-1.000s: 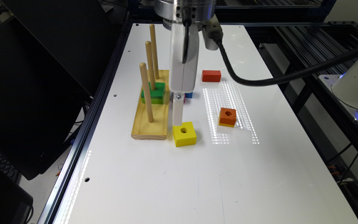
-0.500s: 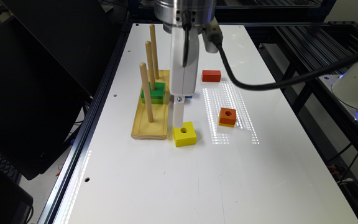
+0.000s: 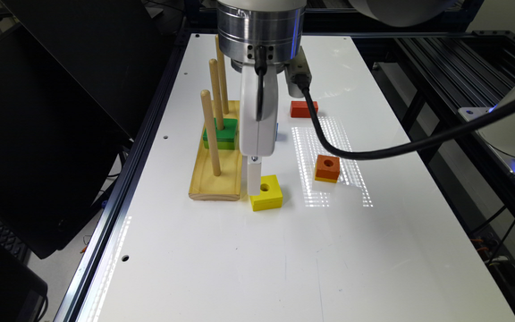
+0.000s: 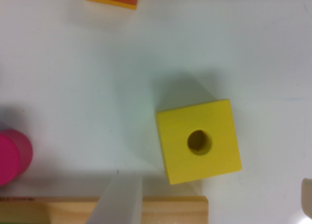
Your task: Pick up yellow block.
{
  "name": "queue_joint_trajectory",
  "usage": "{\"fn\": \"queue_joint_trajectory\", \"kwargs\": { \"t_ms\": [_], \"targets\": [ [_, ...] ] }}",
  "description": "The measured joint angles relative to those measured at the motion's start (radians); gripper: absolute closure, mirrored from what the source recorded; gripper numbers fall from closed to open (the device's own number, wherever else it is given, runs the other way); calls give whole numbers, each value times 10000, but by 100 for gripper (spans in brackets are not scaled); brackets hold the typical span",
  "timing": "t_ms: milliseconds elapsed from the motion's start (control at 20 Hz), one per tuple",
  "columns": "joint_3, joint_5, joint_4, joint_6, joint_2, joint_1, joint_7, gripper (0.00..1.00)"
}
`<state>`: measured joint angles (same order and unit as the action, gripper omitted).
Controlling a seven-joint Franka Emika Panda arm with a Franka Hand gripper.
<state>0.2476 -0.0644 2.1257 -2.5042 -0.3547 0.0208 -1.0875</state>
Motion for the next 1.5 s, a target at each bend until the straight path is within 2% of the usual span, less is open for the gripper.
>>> {"fn": "queue_joint_trajectory", "kwargs": {
  "t_ms": [100,350,1500],
  "targets": [
    [-2,-8,3,-7,-57,0,-4,0],
    [-44,-233,-72,-442,-662,-2,-115,0],
    [-37,-237,-97,-403,-682,16,-139,0]
  ]
}}
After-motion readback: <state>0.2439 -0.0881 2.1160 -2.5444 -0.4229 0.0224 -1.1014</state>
